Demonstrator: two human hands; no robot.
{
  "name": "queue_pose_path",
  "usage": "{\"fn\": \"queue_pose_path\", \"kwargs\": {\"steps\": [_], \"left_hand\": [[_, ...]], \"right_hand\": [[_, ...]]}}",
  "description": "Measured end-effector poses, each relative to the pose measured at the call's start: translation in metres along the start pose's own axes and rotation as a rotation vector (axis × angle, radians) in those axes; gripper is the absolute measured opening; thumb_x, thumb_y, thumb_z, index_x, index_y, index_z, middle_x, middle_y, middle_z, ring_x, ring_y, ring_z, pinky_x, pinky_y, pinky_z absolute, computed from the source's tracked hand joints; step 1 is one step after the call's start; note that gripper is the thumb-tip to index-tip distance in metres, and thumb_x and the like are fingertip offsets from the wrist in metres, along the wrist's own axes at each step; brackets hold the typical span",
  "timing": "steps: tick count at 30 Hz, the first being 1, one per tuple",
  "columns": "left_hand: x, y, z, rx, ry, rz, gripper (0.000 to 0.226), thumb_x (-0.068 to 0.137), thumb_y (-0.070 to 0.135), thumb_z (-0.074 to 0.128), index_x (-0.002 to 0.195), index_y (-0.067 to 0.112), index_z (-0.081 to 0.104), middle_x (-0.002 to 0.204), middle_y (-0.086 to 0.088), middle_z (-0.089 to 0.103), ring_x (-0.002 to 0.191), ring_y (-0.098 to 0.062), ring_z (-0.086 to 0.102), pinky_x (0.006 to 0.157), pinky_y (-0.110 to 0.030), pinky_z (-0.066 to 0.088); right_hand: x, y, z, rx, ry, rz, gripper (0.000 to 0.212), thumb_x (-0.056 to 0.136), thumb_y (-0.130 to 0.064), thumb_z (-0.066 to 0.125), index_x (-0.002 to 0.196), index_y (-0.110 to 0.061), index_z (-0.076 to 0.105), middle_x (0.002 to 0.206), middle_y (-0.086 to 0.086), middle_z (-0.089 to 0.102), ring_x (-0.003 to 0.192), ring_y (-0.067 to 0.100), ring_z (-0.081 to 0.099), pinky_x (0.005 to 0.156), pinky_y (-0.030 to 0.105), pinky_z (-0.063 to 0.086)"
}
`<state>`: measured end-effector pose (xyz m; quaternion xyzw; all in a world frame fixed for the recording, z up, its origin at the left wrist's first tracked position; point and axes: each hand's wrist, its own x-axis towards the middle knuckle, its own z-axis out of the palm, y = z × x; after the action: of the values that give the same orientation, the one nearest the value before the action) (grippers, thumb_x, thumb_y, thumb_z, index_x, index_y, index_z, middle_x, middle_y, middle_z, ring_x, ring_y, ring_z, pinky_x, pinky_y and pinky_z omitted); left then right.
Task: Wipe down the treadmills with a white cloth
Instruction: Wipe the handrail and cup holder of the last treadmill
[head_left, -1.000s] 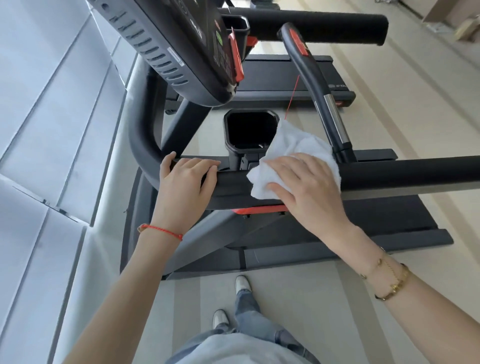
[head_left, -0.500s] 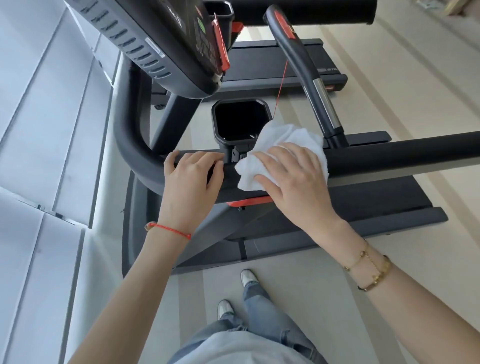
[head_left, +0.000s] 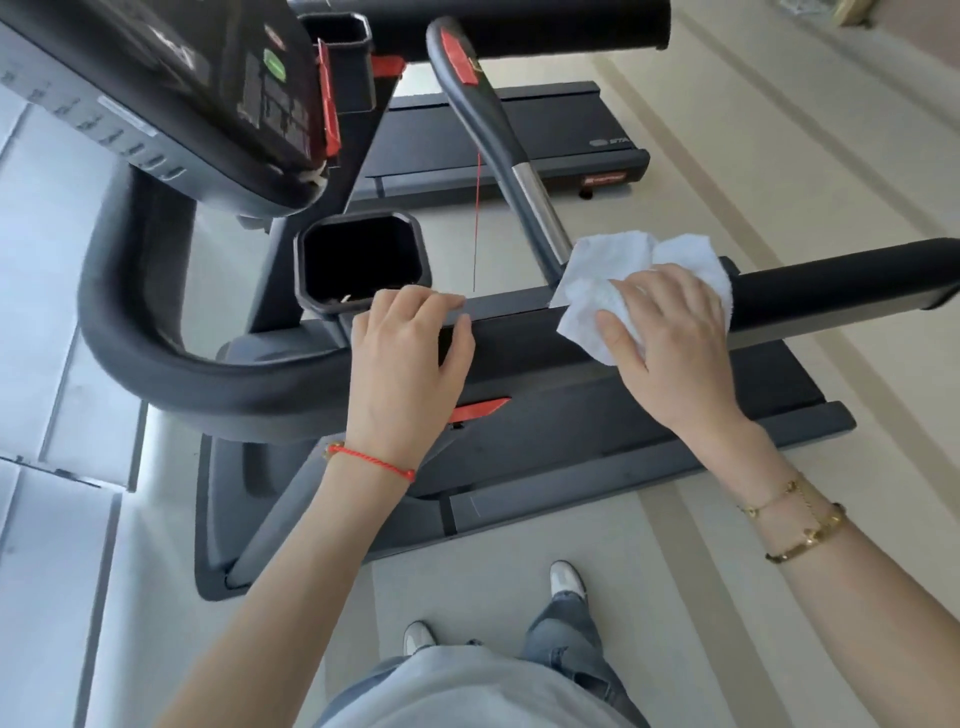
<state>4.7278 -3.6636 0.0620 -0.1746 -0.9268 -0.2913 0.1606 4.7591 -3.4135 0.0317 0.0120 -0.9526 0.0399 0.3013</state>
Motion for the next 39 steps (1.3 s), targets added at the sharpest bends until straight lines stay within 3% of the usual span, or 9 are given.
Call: {"fn": "queue_pose_path", "kwargs": {"steps": [11, 15, 18, 24, 30, 34, 39], "left_hand": [[0.02, 0.113, 0.082, 0.027, -0.031, -0.083, 0.023, 0.097, 0.024, 0.053, 0.11, 0.015, 0.07, 0.106, 0.002, 0.068, 0.1, -0.023, 0.058, 0.092, -0.037, 0.039], [0.022, 0.143, 0.104, 0.058, -0.005, -0.116, 0.023, 0.098, 0.023, 0.053, 0.11, 0.015, 0.07, 0.106, 0.002, 0.069, 0.1, -0.023, 0.059, 0.096, -0.037, 0.036], [0.025, 0.16, 0.115, 0.074, 0.02, -0.139, 0.022, 0.098, 0.023, 0.053, 0.107, 0.015, 0.071, 0.102, 0.002, 0.07, 0.098, -0.023, 0.06, 0.096, -0.038, 0.036], [0.031, 0.178, 0.131, 0.101, 0.017, -0.159, 0.023, 0.099, 0.021, 0.05, 0.107, 0.016, 0.071, 0.103, 0.003, 0.07, 0.096, -0.022, 0.059, 0.096, -0.034, 0.031], [0.033, 0.193, 0.143, 0.105, 0.018, -0.136, 0.022, 0.099, 0.022, 0.051, 0.107, 0.016, 0.07, 0.105, 0.004, 0.071, 0.101, -0.021, 0.06, 0.098, -0.035, 0.031], [0.033, 0.2, 0.149, 0.12, 0.006, -0.114, 0.022, 0.1, 0.022, 0.05, 0.107, 0.016, 0.07, 0.105, 0.003, 0.07, 0.102, -0.021, 0.06, 0.099, -0.034, 0.03], [0.033, 0.206, 0.152, 0.134, -0.003, -0.115, 0.023, 0.099, 0.021, 0.05, 0.108, 0.015, 0.071, 0.105, 0.001, 0.071, 0.102, -0.023, 0.061, 0.098, -0.035, 0.031]], "right_hand": [[0.0, 0.099, -0.011, 0.088, -0.018, -0.141, 0.04, 0.102, -0.042, 0.039, 0.118, -0.016, 0.064, 0.112, 0.002, 0.063, 0.115, 0.029, 0.053, 0.099, 0.039, 0.036], [0.001, 0.145, -0.019, 0.082, 0.0, -0.089, 0.031, 0.1, -0.037, 0.047, 0.108, -0.013, 0.066, 0.104, 0.004, 0.065, 0.108, 0.031, 0.056, 0.096, 0.04, 0.038], [0.005, 0.139, -0.02, 0.083, -0.009, -0.047, 0.029, 0.098, -0.035, 0.048, 0.102, -0.014, 0.066, 0.098, 0.002, 0.065, 0.102, 0.031, 0.057, 0.094, 0.04, 0.038], [0.002, 0.158, -0.021, 0.142, -0.062, -0.274, 0.032, 0.101, -0.039, 0.047, 0.121, -0.019, 0.062, 0.112, 0.0, 0.063, 0.111, 0.028, 0.054, 0.099, 0.039, 0.037], [-0.002, 0.239, -0.031, 0.07, -0.007, -0.09, 0.03, 0.1, -0.035, 0.047, 0.107, -0.01, 0.062, 0.105, 0.007, 0.064, 0.107, 0.032, 0.055, 0.094, 0.043, 0.038], [0.001, 0.226, -0.029, 0.06, -0.024, -0.041, 0.03, 0.099, -0.033, 0.045, 0.102, -0.011, 0.065, 0.101, 0.004, 0.065, 0.106, 0.031, 0.055, 0.096, 0.043, 0.037], [0.0, 0.188, -0.024, 0.124, -0.073, -0.17, 0.03, 0.1, -0.035, 0.044, 0.115, -0.017, 0.063, 0.11, -0.001, 0.063, 0.111, 0.028, 0.053, 0.099, 0.04, 0.036]]}}
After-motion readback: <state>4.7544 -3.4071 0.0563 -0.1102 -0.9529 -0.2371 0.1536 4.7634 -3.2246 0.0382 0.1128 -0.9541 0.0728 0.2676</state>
